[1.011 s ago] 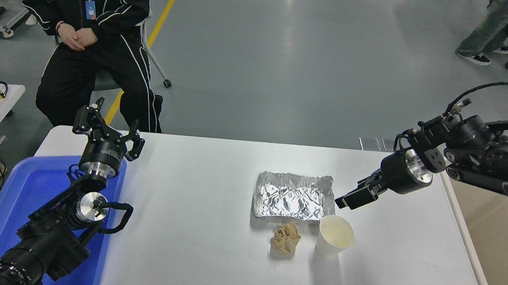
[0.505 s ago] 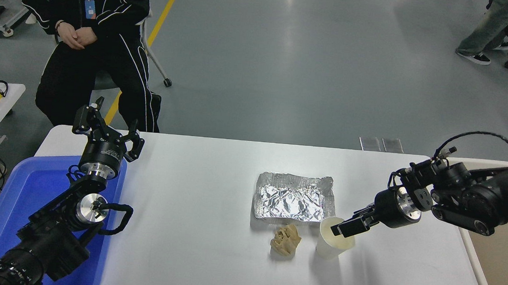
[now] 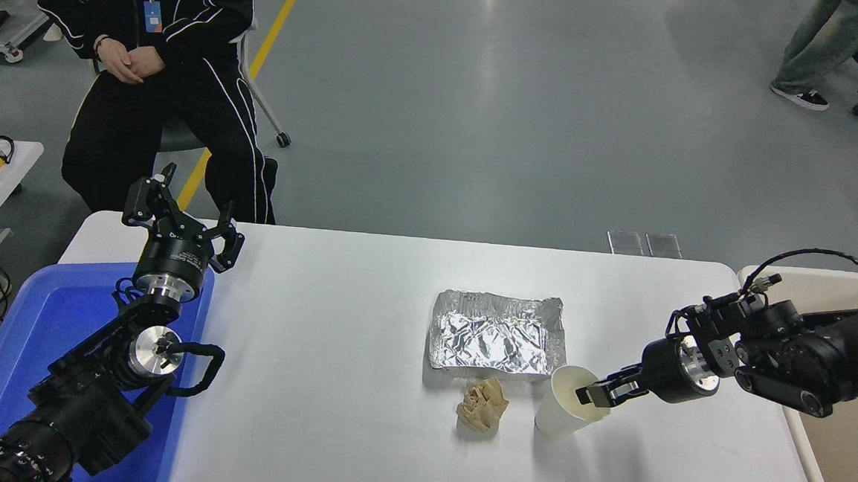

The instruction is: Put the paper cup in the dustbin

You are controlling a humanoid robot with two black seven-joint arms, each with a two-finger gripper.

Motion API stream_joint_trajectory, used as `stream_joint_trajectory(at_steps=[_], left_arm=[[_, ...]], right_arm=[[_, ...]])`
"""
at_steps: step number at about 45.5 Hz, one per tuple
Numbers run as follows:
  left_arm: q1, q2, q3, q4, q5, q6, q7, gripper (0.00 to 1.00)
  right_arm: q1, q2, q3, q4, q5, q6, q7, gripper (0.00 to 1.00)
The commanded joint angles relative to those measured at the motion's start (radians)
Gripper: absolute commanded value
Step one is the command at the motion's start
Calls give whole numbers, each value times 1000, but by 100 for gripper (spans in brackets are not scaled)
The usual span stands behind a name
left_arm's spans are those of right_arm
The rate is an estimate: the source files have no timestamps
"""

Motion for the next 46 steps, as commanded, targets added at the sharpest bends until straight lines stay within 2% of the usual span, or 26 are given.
stream_joint_trajectory(at_steps=[1, 10, 16, 19, 23, 27, 33, 36, 40, 43, 44, 46], left_arm=[[0, 0, 0, 0, 0, 0, 0, 100], [0, 0, 0, 0, 0, 0, 0, 100], [0, 0, 0, 0, 0, 0, 0, 100], [0, 0, 0, 0, 0, 0, 0, 100], [0, 0, 0, 0, 0, 0, 0, 100], [0, 0, 0, 0, 0, 0, 0, 100], [0, 0, 0, 0, 0, 0, 0, 100], [0, 0, 0, 0, 0, 0, 0, 100], [0, 0, 0, 0, 0, 0, 0, 100], [0, 0, 0, 0, 0, 0, 0, 100], [0, 0, 0, 0, 0, 0, 0, 100], [0, 0, 0, 0, 0, 0, 0, 100]], right_arm=[[3, -2, -19, -8, 8, 2, 2, 0], [56, -37, -13, -2, 14, 2, 20, 0], [153, -108, 1, 20, 19, 9, 147, 0], [204, -129, 34, 20, 26, 12, 147, 0], [228, -136, 71, 1, 140, 68, 147, 0], [233, -136, 71, -23, 203, 71, 147, 0], [201, -108, 68, -227, 377, 75, 147, 0], [136, -67, 68, -388, 457, 78, 147, 0], [-14, -5, 71, -694, 552, 80, 147, 0], [-75, 2, 74, -781, 629, 80, 147, 0], [-95, -2, 76, -798, 672, 80, 128, 0], [-118, -20, 93, -801, 756, 75, 7, 0]])
